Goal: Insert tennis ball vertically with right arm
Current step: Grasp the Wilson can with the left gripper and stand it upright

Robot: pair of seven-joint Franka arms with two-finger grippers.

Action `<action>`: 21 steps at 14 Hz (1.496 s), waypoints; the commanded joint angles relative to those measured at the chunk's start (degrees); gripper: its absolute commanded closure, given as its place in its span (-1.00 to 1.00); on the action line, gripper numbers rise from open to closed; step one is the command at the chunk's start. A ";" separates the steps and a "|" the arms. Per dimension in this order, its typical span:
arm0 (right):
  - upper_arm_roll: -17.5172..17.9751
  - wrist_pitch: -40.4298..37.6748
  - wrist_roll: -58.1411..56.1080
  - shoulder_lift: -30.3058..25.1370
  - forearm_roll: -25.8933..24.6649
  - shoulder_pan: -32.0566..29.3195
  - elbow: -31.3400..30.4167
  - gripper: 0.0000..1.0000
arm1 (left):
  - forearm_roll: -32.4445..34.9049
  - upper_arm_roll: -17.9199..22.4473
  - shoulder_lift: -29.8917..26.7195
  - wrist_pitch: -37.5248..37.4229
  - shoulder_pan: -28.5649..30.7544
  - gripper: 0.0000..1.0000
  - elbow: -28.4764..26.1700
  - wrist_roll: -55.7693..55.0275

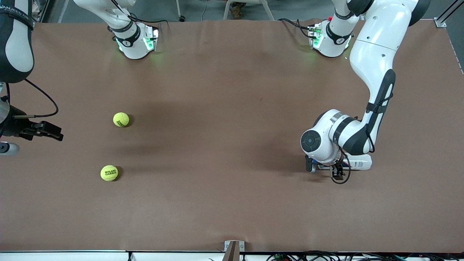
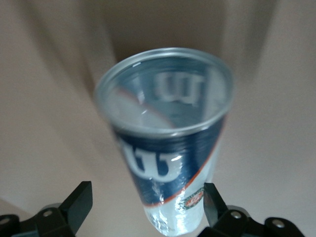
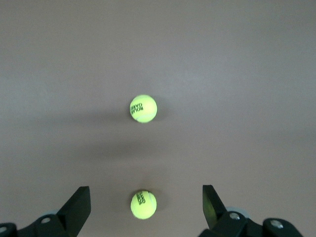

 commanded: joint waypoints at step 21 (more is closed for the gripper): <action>0.42 -5.93 -0.40 -0.38 -0.61 2.11 -0.90 -1.00 | 1.52 0.22 1.76 6.70 2.81 -0.38 -4.01 -5.20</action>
